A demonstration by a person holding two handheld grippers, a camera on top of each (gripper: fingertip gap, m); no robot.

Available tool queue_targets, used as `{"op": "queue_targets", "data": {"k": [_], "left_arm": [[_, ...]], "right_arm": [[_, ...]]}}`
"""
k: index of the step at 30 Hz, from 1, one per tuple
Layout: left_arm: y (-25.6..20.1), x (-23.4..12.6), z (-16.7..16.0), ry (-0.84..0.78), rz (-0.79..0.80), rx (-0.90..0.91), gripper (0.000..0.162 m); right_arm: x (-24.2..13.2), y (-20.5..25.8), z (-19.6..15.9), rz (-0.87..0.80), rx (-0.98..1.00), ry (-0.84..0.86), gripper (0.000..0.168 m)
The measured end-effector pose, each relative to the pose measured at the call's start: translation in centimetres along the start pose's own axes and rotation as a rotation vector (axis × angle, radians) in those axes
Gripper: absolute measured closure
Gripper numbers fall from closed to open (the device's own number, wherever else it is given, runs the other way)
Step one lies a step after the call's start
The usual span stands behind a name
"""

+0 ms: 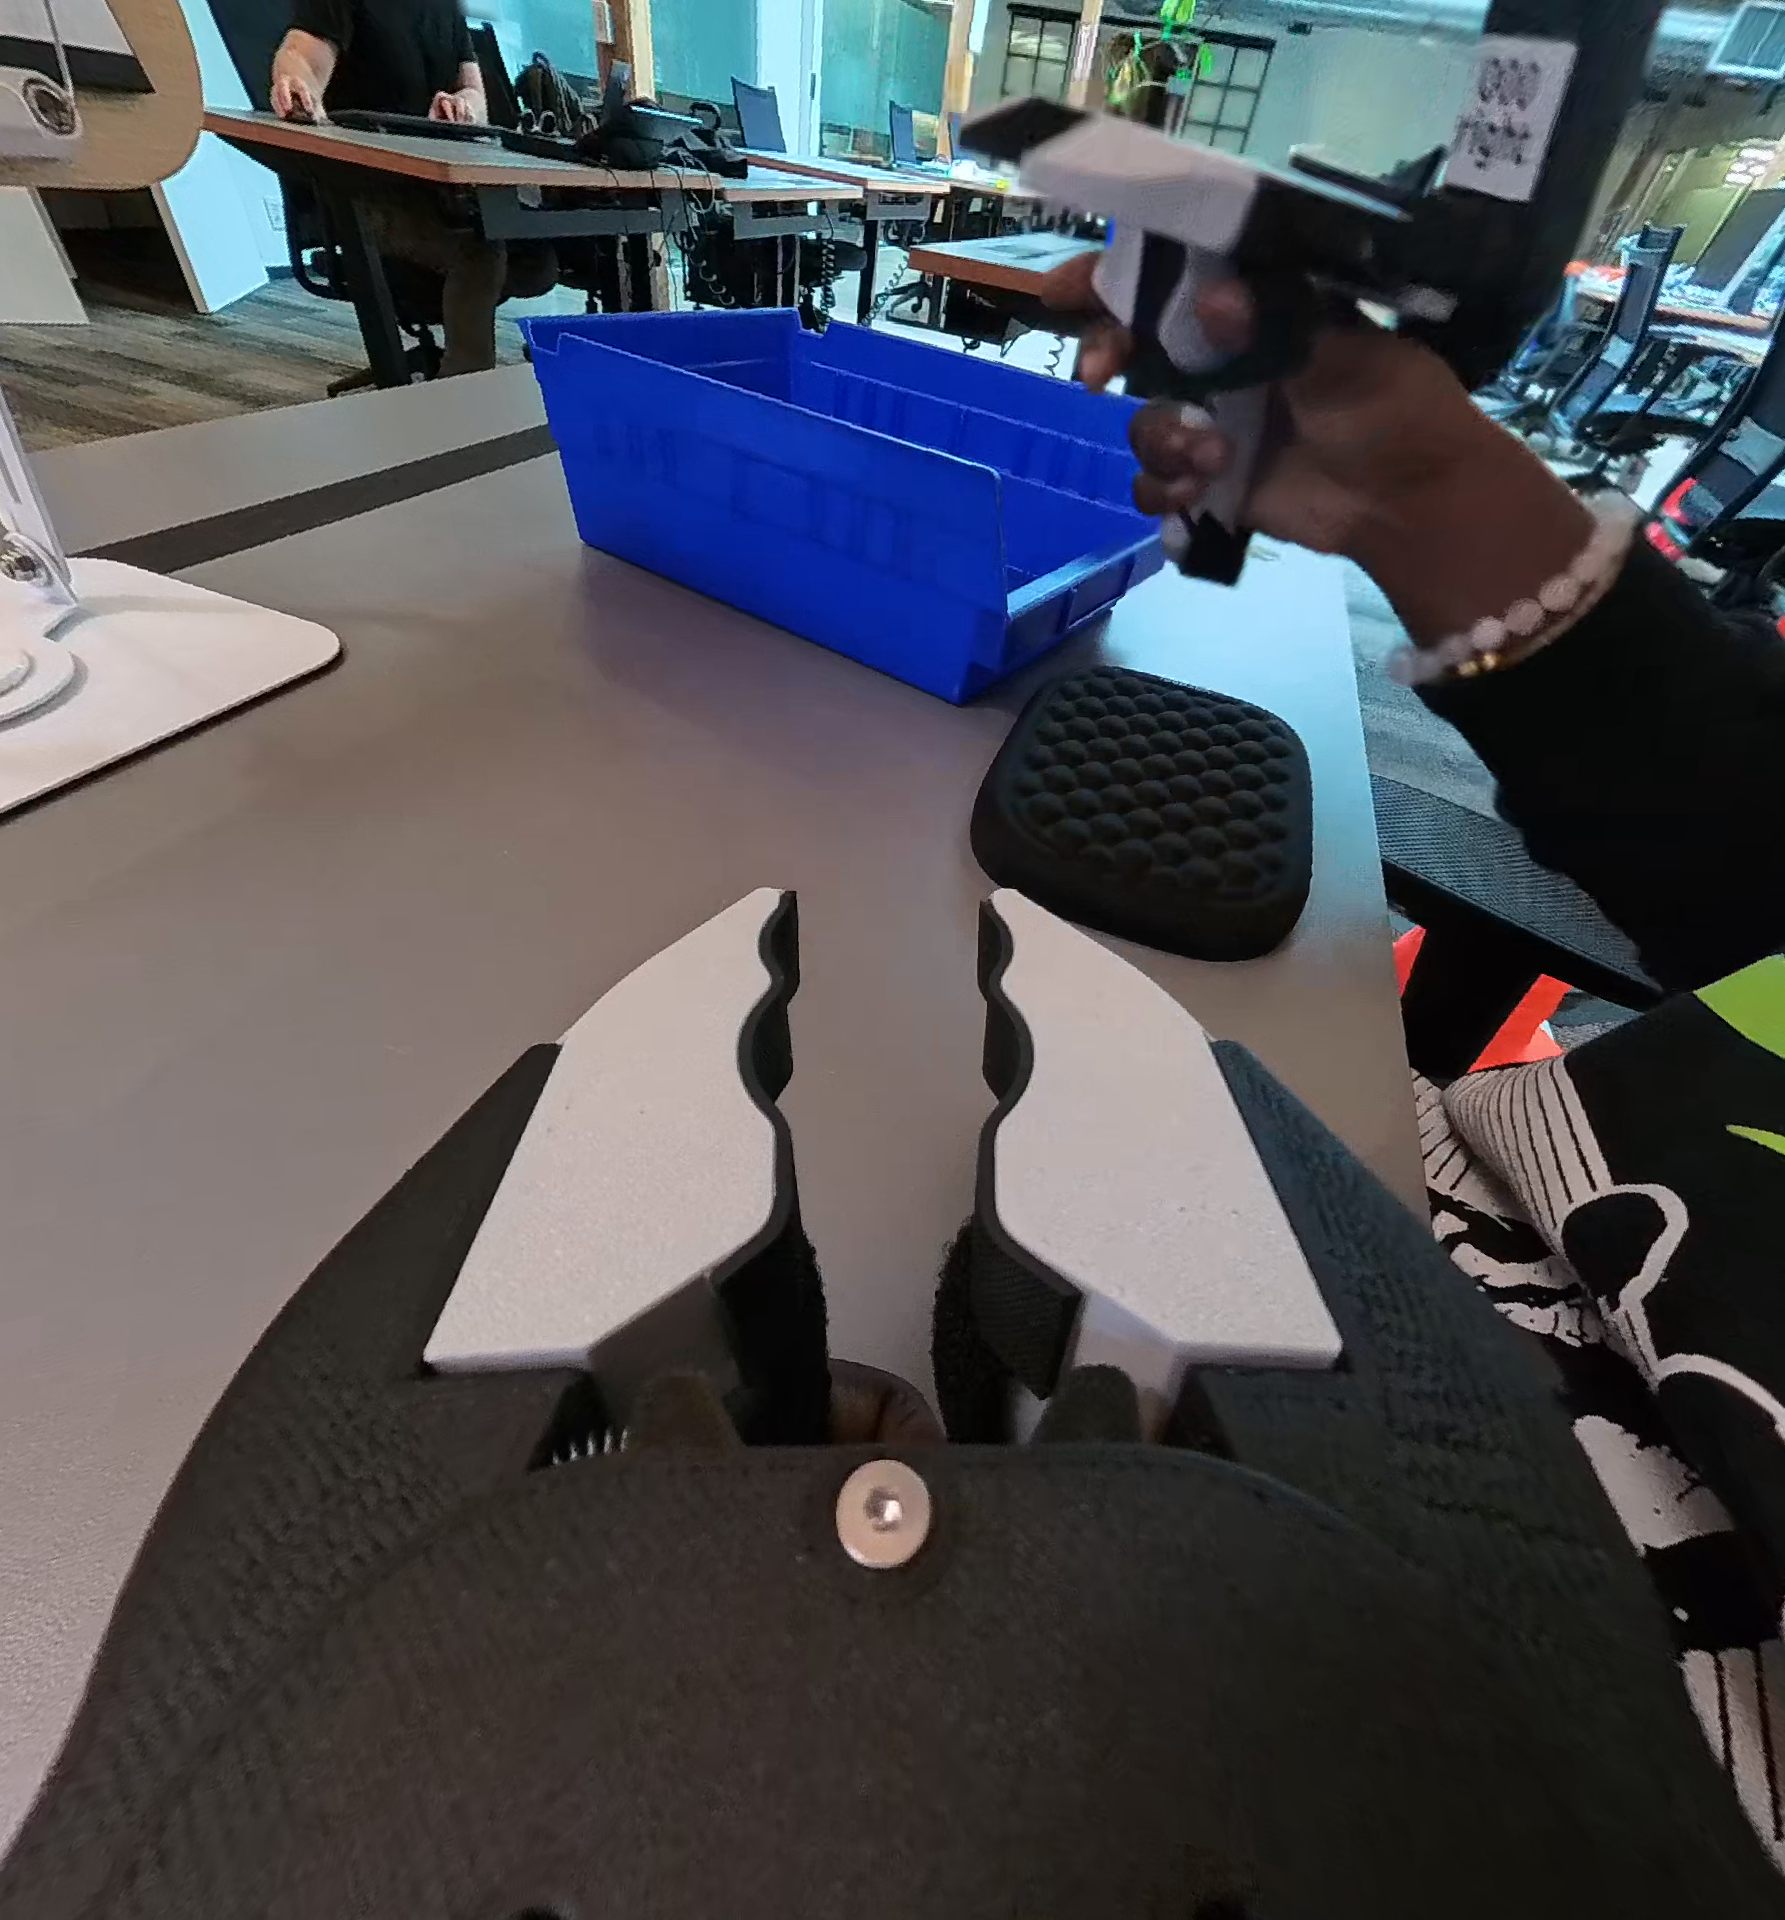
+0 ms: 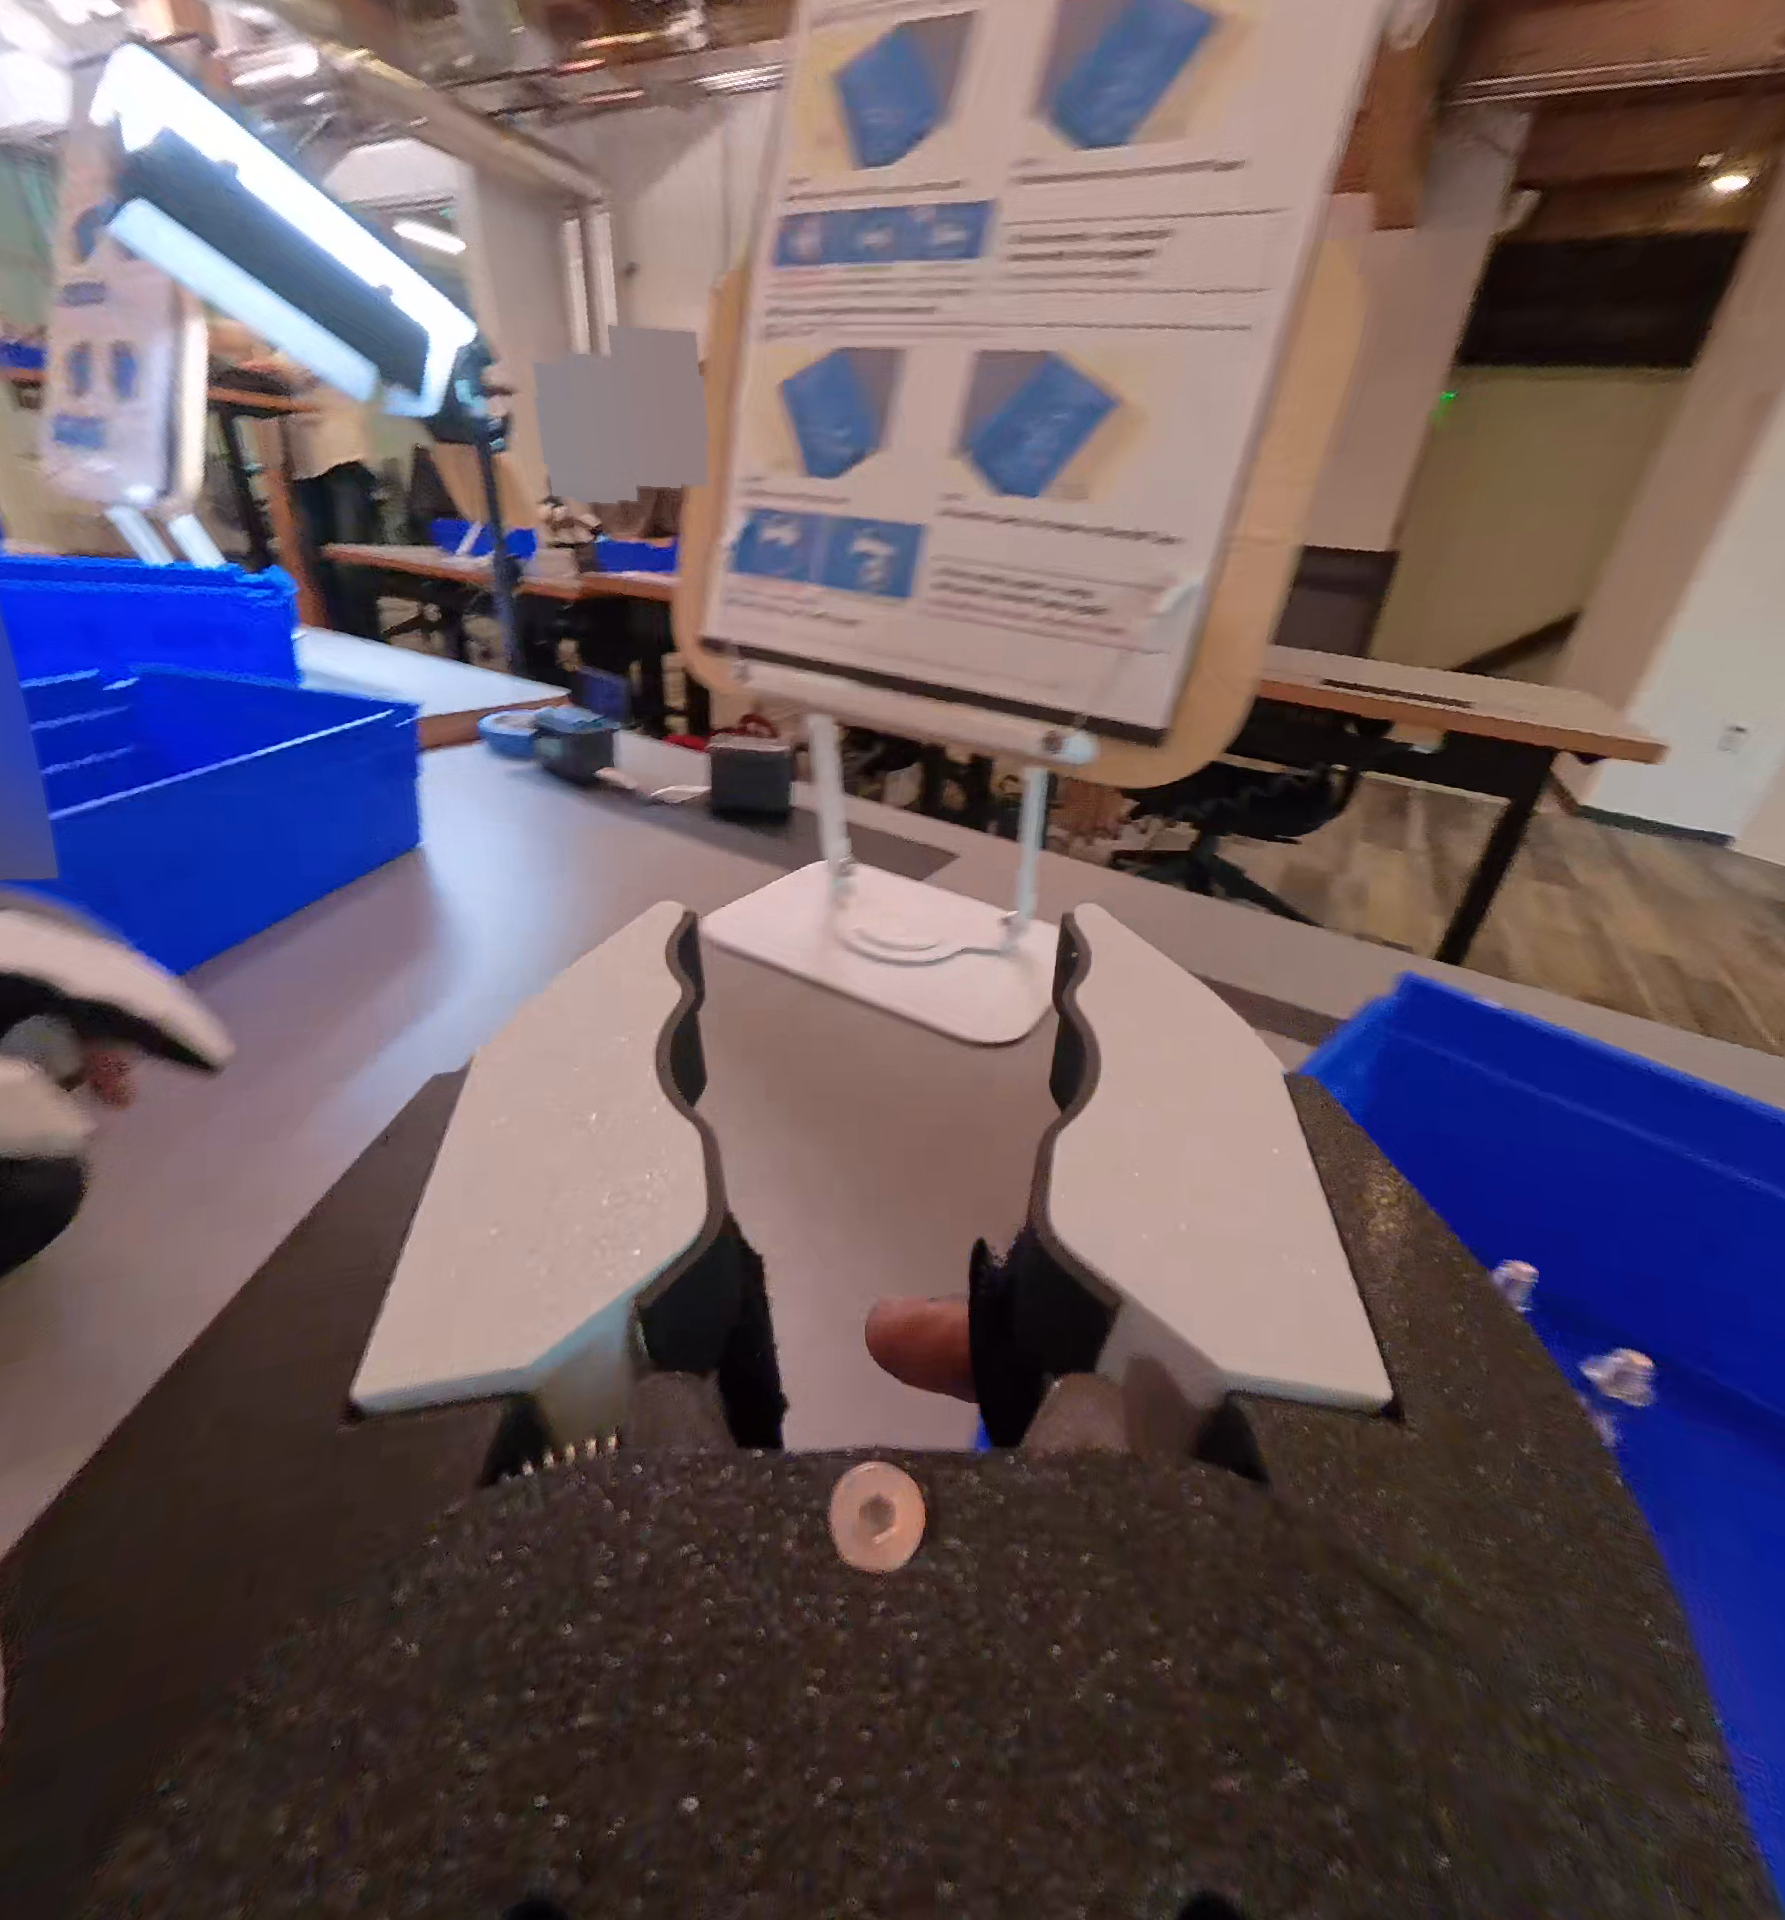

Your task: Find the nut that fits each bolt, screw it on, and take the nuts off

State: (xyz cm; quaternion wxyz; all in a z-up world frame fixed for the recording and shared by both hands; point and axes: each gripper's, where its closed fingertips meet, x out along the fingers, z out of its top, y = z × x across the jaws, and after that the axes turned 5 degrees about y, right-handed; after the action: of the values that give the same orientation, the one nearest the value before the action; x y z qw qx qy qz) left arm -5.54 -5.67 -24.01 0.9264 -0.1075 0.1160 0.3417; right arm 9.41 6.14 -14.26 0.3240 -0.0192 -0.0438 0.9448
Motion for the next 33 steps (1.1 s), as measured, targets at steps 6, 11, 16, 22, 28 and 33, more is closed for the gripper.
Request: {"op": "queue_targets", "data": {"k": [6,11,16,22,28,33], "left_arm": [[0.0,-0.4,0.5,-0.024,0.031,0.014,0.129],[-0.9,-2.1,2.1,-0.045,0.001,-0.031,0.127],[0.8,-7.2,4.5,-0.023,0.113,0.006,0.126],[11.5,-18.1,4.4,0.309,0.503,0.03,0.125],[19.3,-24.7,0.6,0.687,0.573,-0.105,0.126],[24.0,-25.4,-3.9,0.928,0.556,-0.168,0.128]], "right_arm": [[-0.6,5.2,-3.3,0.121,0.0,0.033,0.111],[-0.2,6.1,-5.5,0.179,0.056,0.062,0.113],[0.0,6.4,-6.2,0.19,0.034,0.078,0.114],[-0.2,5.9,-6.0,0.18,0.068,0.048,0.116],[-0.3,6.0,-5.9,0.182,0.067,0.042,0.117],[-0.4,6.1,-5.9,0.186,0.058,0.04,0.117]]}}
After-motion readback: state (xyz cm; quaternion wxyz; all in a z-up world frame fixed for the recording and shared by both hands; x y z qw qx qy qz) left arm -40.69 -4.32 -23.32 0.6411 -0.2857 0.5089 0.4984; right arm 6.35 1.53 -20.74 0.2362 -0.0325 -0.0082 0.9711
